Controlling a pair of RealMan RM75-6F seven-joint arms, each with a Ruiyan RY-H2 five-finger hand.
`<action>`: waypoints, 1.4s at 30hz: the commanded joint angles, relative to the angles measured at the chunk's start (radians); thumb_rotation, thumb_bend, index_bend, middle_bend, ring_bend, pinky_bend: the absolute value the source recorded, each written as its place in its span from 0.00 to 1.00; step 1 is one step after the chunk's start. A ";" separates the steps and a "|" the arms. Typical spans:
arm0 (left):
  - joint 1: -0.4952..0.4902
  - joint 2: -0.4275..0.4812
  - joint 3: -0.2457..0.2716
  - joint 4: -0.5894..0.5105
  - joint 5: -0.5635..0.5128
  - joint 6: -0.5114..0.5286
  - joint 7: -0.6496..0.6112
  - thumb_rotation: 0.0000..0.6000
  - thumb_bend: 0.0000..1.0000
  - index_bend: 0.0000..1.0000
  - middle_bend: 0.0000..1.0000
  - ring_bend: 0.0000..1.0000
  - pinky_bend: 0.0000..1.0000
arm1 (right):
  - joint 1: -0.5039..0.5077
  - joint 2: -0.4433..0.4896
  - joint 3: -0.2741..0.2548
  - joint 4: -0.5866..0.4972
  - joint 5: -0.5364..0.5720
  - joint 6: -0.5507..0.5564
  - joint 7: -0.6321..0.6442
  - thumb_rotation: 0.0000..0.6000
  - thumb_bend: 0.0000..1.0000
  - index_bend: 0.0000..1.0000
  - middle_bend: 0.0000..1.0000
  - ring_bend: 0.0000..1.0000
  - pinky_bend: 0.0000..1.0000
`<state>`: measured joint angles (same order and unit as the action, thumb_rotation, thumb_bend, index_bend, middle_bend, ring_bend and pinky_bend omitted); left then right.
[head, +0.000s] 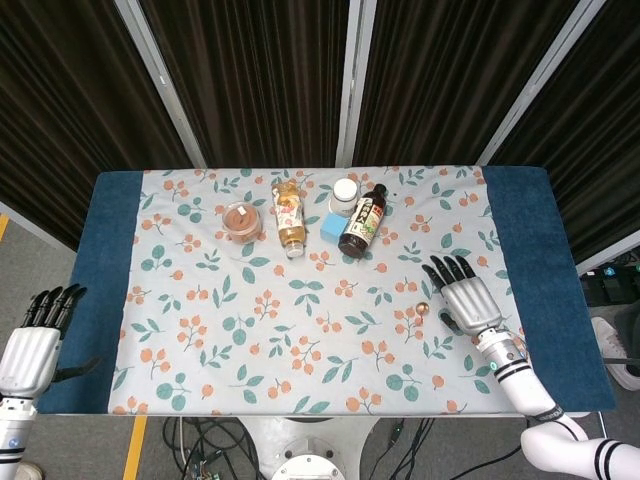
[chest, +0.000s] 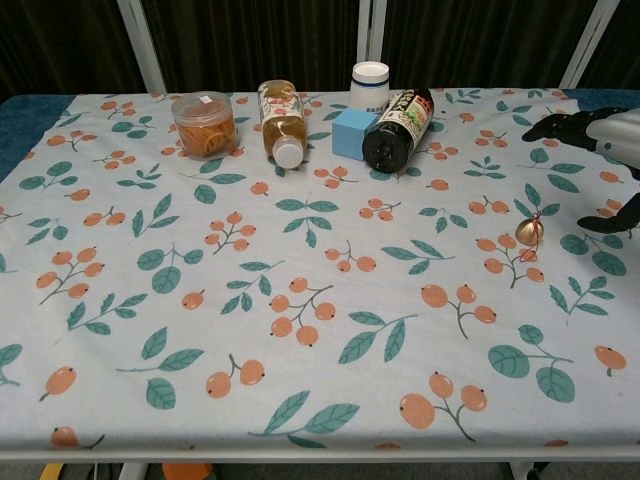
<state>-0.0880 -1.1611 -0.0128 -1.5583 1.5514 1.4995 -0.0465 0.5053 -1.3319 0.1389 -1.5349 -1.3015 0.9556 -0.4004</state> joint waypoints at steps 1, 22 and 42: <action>0.000 0.001 0.001 0.001 -0.001 -0.002 -0.004 1.00 0.00 0.06 0.05 0.00 0.04 | 0.018 -0.011 -0.001 0.001 0.012 -0.015 -0.013 1.00 0.18 0.12 0.00 0.00 0.00; 0.005 0.001 0.003 0.016 -0.011 -0.006 -0.028 1.00 0.00 0.06 0.05 0.00 0.04 | 0.085 -0.066 -0.012 0.057 0.084 -0.059 0.014 1.00 0.22 0.32 0.00 0.00 0.00; 0.004 -0.002 0.003 0.017 -0.013 -0.013 -0.025 1.00 0.00 0.06 0.05 0.00 0.04 | 0.098 -0.069 -0.035 0.072 0.088 -0.047 0.043 1.00 0.27 0.48 0.01 0.00 0.00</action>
<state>-0.0844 -1.1628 -0.0094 -1.5411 1.5380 1.4862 -0.0719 0.6032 -1.4005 0.1045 -1.4632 -1.2133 0.9084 -0.3577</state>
